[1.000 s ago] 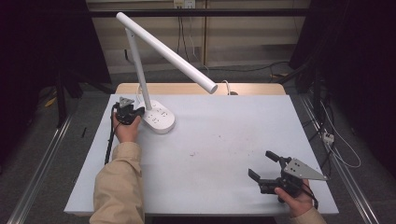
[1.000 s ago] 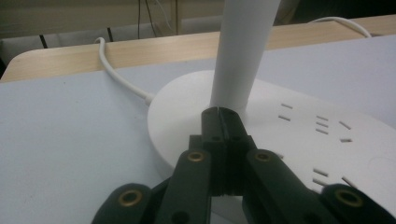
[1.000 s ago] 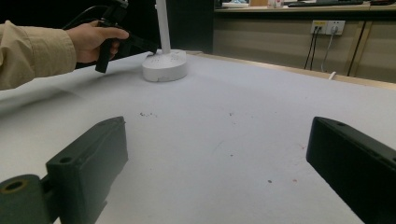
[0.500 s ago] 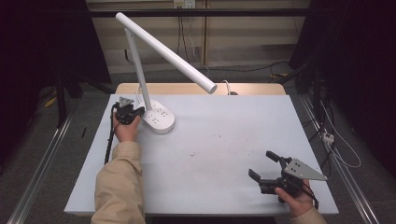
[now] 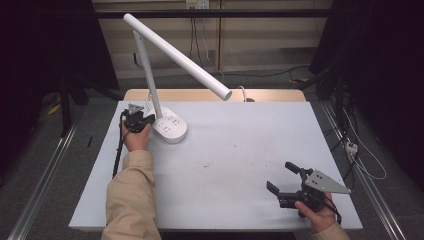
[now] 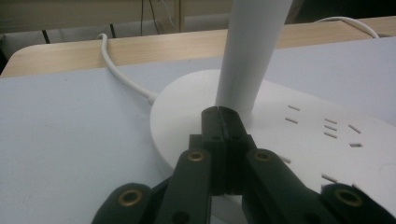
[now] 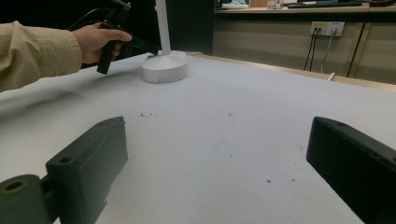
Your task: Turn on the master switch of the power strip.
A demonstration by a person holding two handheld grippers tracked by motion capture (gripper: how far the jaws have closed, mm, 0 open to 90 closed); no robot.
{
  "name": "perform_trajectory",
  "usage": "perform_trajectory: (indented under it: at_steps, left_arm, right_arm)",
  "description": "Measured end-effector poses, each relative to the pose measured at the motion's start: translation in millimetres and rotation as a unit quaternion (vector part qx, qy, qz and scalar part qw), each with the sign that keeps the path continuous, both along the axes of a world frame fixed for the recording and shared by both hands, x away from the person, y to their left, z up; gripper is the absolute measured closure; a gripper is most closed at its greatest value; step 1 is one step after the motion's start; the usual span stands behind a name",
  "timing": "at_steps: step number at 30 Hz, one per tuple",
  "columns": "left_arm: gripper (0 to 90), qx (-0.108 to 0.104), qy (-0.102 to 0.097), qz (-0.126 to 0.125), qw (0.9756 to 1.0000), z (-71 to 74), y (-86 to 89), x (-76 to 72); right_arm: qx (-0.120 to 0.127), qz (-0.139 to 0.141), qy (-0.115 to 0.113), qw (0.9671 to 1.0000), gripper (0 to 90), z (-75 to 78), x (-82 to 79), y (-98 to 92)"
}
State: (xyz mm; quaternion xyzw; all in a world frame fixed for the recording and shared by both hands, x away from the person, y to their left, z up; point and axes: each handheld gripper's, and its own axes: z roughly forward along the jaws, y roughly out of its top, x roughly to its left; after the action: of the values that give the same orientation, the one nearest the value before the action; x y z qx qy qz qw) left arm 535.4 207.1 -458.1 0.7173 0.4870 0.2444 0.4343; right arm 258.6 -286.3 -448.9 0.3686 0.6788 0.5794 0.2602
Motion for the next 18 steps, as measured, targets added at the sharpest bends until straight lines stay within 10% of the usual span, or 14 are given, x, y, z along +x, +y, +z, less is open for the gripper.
perform_trajectory:
  at_steps: [18]
  left_arm:
    - [90.0,-0.003,0.006,0.011,0.9999,-0.6,-1.8,-0.7]
  right_arm:
    - [-0.002,0.001,-0.001,1.0000,4.7,0.4,-0.9,-0.1]
